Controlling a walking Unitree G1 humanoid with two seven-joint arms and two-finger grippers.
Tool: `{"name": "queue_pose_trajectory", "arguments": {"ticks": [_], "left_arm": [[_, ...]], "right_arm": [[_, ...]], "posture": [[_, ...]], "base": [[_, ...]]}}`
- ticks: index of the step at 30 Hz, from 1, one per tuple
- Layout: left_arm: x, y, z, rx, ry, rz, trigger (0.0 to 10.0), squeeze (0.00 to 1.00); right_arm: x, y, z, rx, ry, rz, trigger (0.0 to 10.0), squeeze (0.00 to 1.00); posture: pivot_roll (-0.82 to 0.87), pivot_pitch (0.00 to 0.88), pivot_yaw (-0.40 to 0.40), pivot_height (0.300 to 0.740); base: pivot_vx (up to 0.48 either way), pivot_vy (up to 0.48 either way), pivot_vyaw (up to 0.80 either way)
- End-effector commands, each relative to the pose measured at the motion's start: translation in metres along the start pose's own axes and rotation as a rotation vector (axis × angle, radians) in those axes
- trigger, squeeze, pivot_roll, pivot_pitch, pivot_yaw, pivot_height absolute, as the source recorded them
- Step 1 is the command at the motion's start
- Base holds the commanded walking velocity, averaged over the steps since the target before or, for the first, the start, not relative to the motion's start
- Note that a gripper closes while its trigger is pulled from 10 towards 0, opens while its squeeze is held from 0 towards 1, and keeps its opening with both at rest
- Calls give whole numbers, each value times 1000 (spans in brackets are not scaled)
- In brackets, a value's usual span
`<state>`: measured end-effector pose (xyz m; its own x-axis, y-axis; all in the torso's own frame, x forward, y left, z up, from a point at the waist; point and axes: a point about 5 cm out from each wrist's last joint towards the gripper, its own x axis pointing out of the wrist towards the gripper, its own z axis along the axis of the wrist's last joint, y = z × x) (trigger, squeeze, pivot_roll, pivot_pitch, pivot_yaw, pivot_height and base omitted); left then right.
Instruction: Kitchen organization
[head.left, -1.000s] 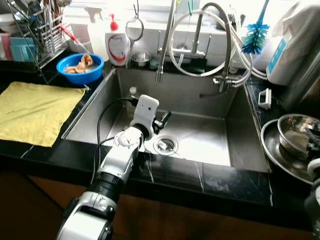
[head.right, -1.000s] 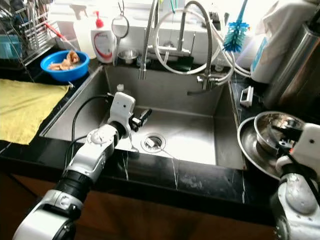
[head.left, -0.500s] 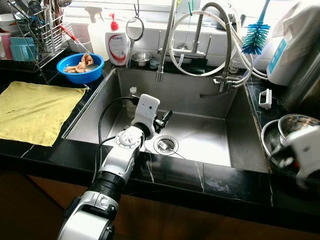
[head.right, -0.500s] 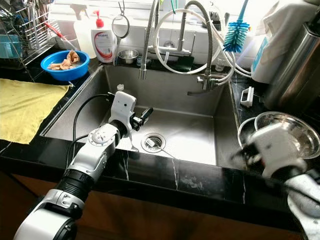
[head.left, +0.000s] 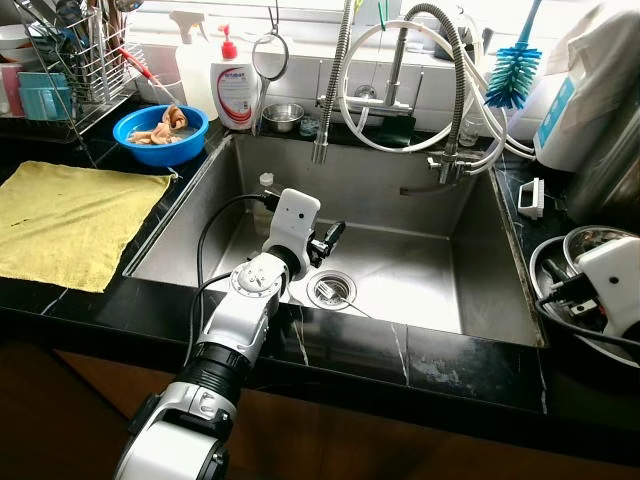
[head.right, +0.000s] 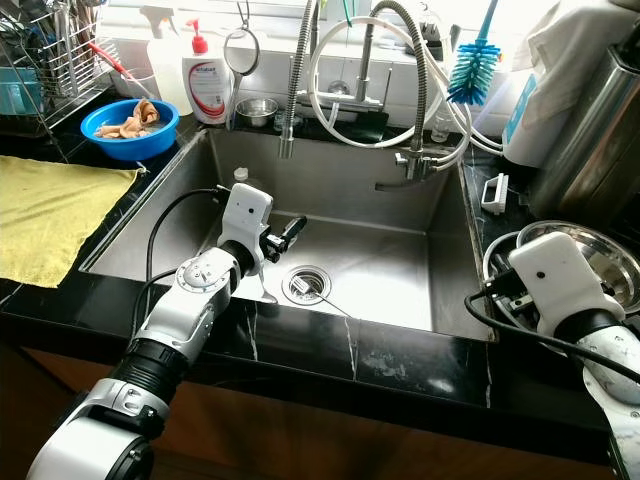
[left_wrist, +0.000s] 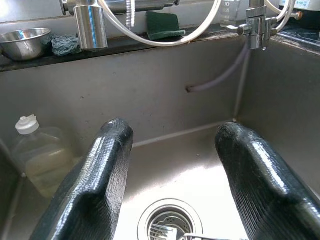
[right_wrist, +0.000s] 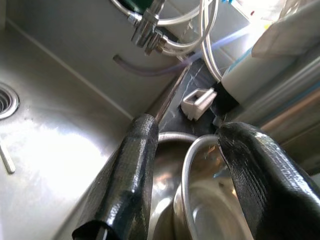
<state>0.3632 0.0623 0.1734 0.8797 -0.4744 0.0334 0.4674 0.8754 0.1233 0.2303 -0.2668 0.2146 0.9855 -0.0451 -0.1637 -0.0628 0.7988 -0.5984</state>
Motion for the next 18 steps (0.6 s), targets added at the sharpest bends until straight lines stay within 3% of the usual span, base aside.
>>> {"name": "queue_pose_trajectory", "arguments": {"ticks": [1,11,12,13,18], "left_arm": [[2,-2,5,20,-23,-13,10000,0],[2,-2,5,21,-22,-16,10000,0],[2,-3,4,24,-13,-18,10000,0],[2,-3,3,26,-10,-19,10000,0],[2,0,4,26,-10,-10,10000,0]], "right_arm": [[-1,-3,1,0,6,-14,10000,0],[1,-2,-2,6,32,-16,10000,0],[2,-3,-25,34,162,-57,10000,0],[2,-3,-32,43,200,-68,10000,0],[3,-4,-33,53,211,-85,10000,0]], "posture": [[-34,0,-31,740],[-34,0,-31,740],[-32,0,-36,740],[-32,0,-36,740],[-26,0,-36,740]], "base": [[0,0,0],[0,0,0],[0,0,0],[0,0,0],[0,0,0]]}}
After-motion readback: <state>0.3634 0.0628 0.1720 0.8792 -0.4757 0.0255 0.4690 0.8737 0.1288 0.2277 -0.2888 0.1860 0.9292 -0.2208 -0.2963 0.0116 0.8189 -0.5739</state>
